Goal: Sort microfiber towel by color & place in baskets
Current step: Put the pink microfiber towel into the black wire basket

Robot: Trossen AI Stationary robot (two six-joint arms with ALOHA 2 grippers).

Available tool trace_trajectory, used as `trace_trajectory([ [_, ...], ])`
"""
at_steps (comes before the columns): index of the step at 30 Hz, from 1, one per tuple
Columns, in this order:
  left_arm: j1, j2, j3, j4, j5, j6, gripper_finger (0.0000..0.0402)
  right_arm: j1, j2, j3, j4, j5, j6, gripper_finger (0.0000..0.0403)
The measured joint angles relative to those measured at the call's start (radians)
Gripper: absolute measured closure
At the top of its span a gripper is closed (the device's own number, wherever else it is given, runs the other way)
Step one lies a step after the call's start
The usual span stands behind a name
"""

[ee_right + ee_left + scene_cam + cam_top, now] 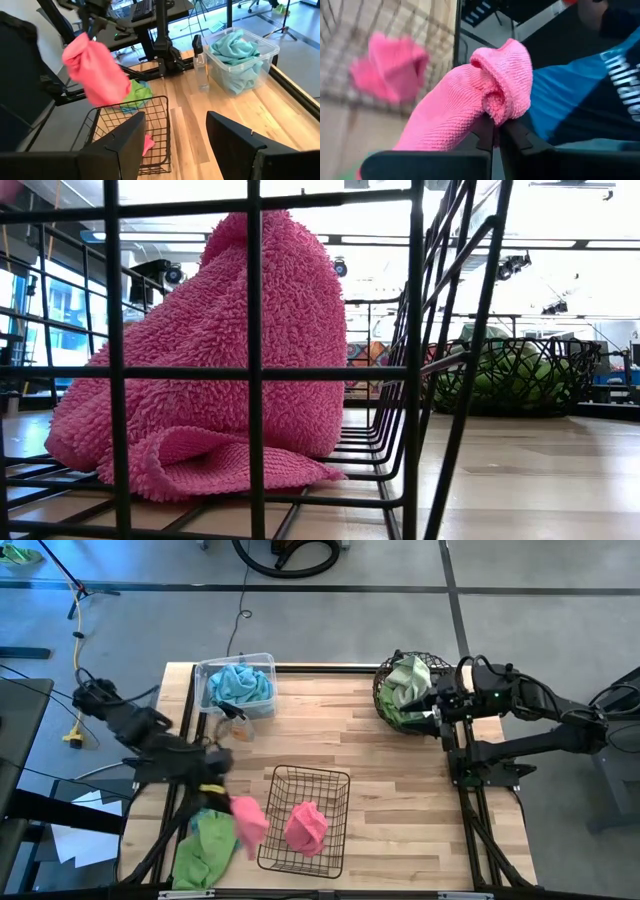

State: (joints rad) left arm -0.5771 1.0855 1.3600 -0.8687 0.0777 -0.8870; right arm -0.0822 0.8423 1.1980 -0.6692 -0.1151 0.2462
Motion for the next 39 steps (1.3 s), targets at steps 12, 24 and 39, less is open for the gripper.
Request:
trace_trajectory([
  [12,0.220,0.325,0.178,0.196,0.028,0.590,0.0402,-0.001,0.001,0.000,0.000,0.002,-0.024,0.0199],
  [24,0.248,0.458,0.065,0.159,0.078,0.686,0.0401,-0.001,-0.007,0.000,0.004,0.001,-0.045,0.0199],
  [39,0.310,0.458,-0.289,0.545,0.150,0.507,0.0392,-0.003,-0.007,0.000,0.107,0.006,-0.072,0.0199],
])
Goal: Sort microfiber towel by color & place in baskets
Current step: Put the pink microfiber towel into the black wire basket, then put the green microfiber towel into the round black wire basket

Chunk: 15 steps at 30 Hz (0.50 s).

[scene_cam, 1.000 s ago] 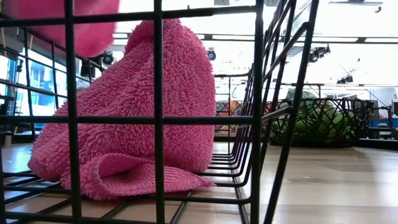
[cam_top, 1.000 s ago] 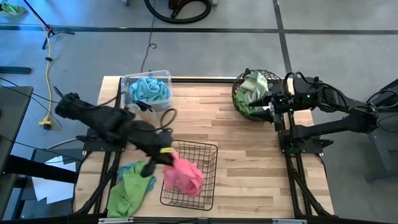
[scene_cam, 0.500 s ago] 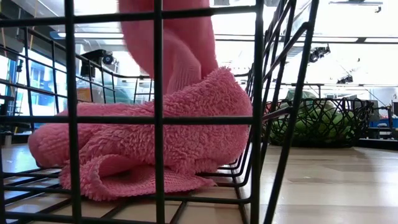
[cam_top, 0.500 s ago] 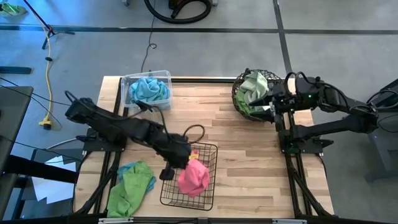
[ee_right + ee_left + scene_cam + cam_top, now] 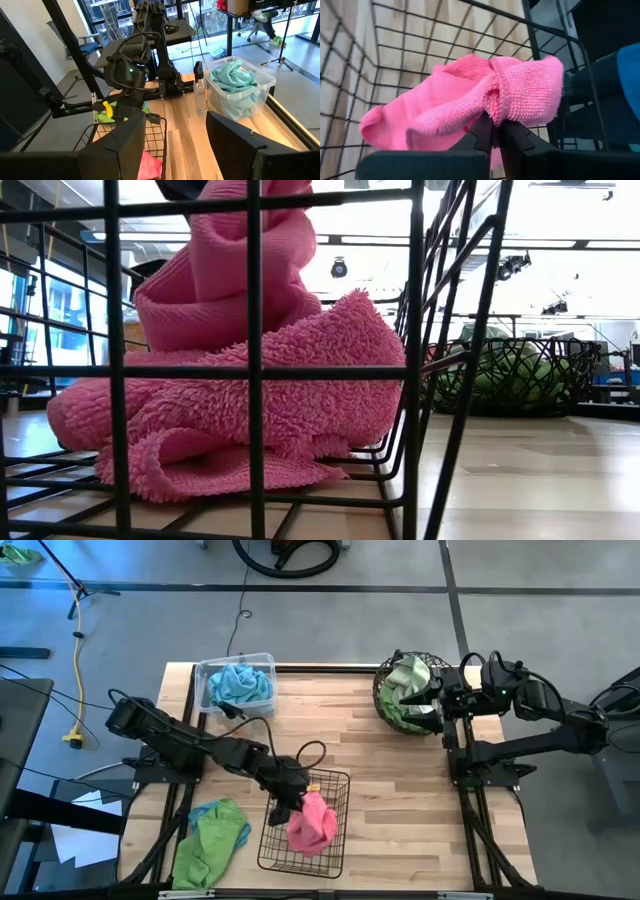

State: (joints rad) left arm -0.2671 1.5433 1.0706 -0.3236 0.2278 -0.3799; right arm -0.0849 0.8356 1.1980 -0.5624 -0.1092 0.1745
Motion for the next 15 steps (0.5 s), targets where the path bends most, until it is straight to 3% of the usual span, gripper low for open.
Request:
trace_trajectory([
  [3,0.026,0.000,0.005,-0.022,0.032,-0.007,0.0363,0.000,0.000,0.000,0.001,0.000,0.005,0.0199],
  [8,0.063,0.000,0.096,-0.129,0.082,0.053,0.0278,0.000,0.000,0.000,0.002,0.001,0.038,0.0199],
  [11,0.088,0.000,0.199,-0.289,0.129,0.131,0.0222,0.000,0.000,0.000,0.003,0.001,0.058,0.0199],
  [15,0.118,-0.002,0.362,-0.620,0.144,0.274,0.0163,0.000,0.000,0.000,0.004,0.002,0.079,0.0199],
])
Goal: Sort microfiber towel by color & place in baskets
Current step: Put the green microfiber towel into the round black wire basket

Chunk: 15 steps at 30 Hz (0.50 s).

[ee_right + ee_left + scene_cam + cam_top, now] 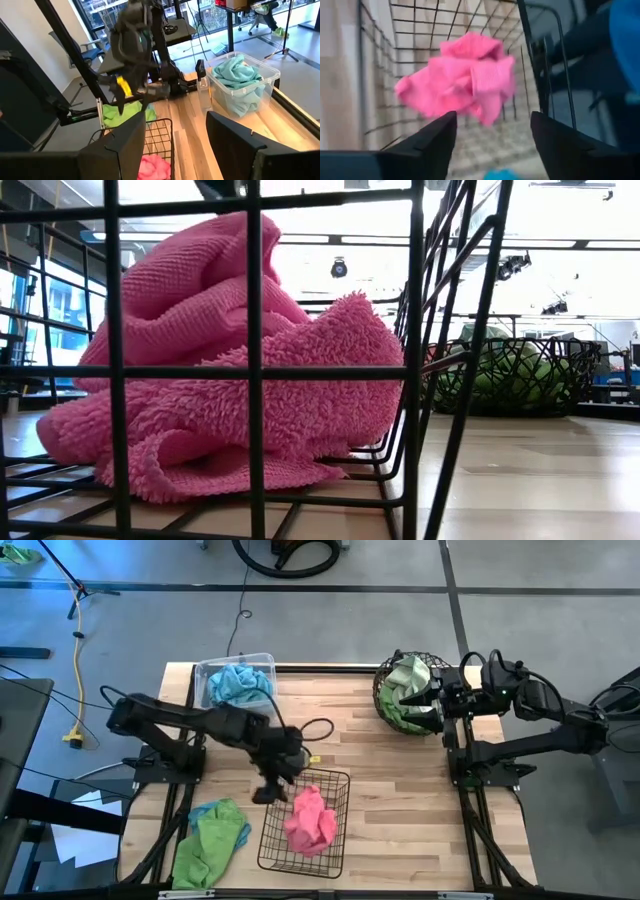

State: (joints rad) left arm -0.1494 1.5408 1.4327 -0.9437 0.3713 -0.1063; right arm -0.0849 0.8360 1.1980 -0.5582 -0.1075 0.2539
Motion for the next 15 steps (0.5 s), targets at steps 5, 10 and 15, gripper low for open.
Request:
trace_trajectory([
  [5,0.060,-0.055,0.153,-0.201,-0.184,0.117,0.0134,0.000,0.009,0.000,0.052,0.002,0.003,0.0199],
  [10,0.167,-0.191,0.149,-0.049,-0.345,0.074,0.0136,0.000,0.030,0.000,0.123,0.002,-0.028,0.0199],
  [15,0.237,-0.330,0.072,0.147,-0.359,0.000,0.0137,0.000,0.057,0.000,0.170,0.000,-0.037,0.0199],
])
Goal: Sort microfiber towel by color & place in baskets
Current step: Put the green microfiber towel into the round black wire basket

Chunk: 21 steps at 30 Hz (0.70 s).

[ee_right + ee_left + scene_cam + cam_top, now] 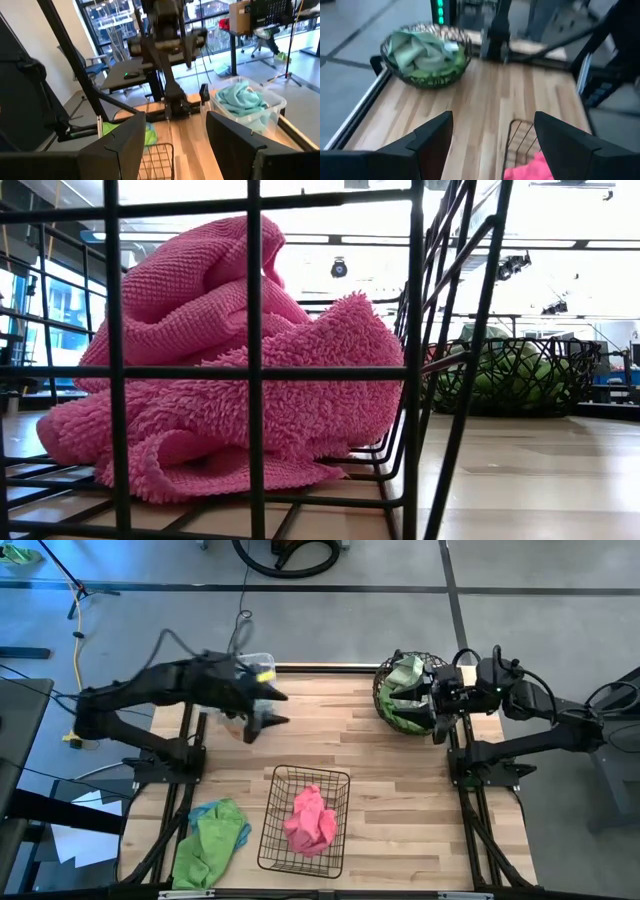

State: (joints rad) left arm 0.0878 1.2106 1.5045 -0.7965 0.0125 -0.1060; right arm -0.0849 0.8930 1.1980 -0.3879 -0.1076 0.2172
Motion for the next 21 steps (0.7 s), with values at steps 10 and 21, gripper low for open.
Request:
trace_trajectory([
  [10,-0.147,-0.147,-0.077,-0.422,0.004,-0.294,0.0137,0.014,0.088,0.000,0.006,-0.061,0.042,0.0199],
  [21,-0.544,-0.132,-0.228,-0.697,-0.023,-0.818,0.0138,0.108,0.185,0.000,0.012,-0.052,0.168,0.0199],
])
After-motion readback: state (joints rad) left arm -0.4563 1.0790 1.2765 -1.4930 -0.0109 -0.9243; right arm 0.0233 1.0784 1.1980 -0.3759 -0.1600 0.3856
